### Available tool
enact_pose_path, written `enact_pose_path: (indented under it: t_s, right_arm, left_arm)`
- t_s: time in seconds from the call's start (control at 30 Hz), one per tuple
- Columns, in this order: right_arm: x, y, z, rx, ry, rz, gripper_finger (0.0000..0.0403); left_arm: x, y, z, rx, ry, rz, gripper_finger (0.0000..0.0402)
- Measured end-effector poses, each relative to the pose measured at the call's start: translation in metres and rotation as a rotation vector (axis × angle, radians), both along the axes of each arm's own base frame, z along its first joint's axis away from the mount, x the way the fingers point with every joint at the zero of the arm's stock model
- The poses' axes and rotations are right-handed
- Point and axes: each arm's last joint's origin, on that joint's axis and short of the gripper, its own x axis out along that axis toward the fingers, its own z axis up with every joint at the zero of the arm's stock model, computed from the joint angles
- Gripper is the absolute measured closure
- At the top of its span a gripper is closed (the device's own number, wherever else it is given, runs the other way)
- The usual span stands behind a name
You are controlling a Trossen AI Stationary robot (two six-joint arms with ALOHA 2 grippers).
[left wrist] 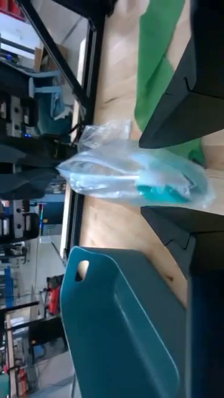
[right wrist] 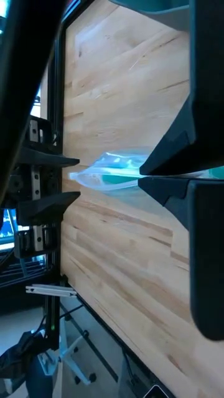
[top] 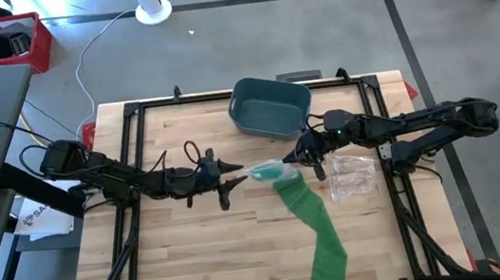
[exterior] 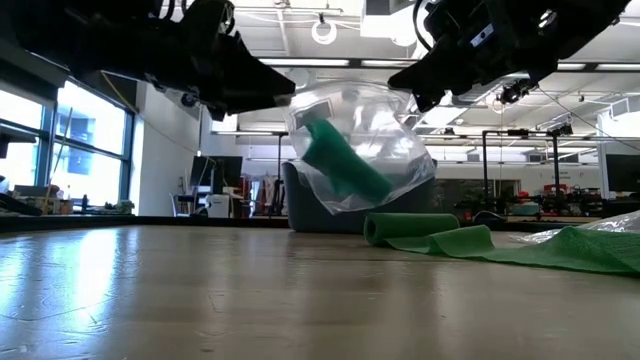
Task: Roll bandage
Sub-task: Close the left transparent zip bag
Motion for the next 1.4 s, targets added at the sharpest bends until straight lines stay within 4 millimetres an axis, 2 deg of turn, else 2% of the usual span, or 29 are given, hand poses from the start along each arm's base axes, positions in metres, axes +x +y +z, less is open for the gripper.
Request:
enact_pose_path:
  t_s: [0.1, 0.37, 0.5, 0.63, 0.77, 0.87, 1.0, 1.13, 1.27, 1.4]
  right_arm:
    - [0.0, 0.0, 0.0, 0.001, -0.001, 0.0, 0.0403]
    - [0.0, 0.0, 0.0, 0.003, -0.003, -0.001, 0.0403]
    - [0.0, 0.0, 0.0, 0.002, -0.005, -0.003, 0.0402]
    - [0.002, -0.003, -0.003, 0.01, 0.016, -0.093, 0.0385]
    - [0.006, -0.006, -0.01, -0.001, 0.048, -0.166, 0.0332]
    - [0.011, -0.006, -0.007, -0.013, -0.017, -0.176, 0.0284]
    - [0.025, 0.002, 0.01, -0.057, -0.08, -0.126, 0.0237]
    - [0.047, 0.012, 0.024, -0.141, -0.085, -0.058, 0.0221]
    - [0.073, 0.02, 0.026, -0.202, -0.005, -0.013, 0.0219]
    - [0.093, 0.024, 0.021, -0.288, 0.166, -0.025, 0.022]
  left_arm:
    - [0.0, 0.0, -0.001, -0.006, 0.007, 0.012, 0.0277]
    - [0.0, 0.001, -0.001, -0.009, 0.011, 0.02, 0.0388]
    - [-0.003, -0.001, 0.002, -0.023, 0.055, 0.022, 0.0386]
    - [-0.008, -0.003, 0.019, -0.032, 0.246, 0.058, 0.0391]
    - [-0.014, -0.003, 0.048, -0.03, 0.452, 0.147, 0.0393]
    - [-0.016, -0.003, 0.068, -0.016, 0.567, 0.175, 0.0394]
    - [-0.011, -0.005, 0.091, 0.046, 0.574, 0.133, 0.0394]
    - [-0.005, -0.007, 0.102, 0.082, 0.505, 0.087, 0.0391]
    - [-0.003, -0.007, 0.104, 0.086, 0.484, 0.071, 0.0391]
    - [-0.003, -0.007, 0.104, 0.067, 0.478, 0.078, 0.0391]
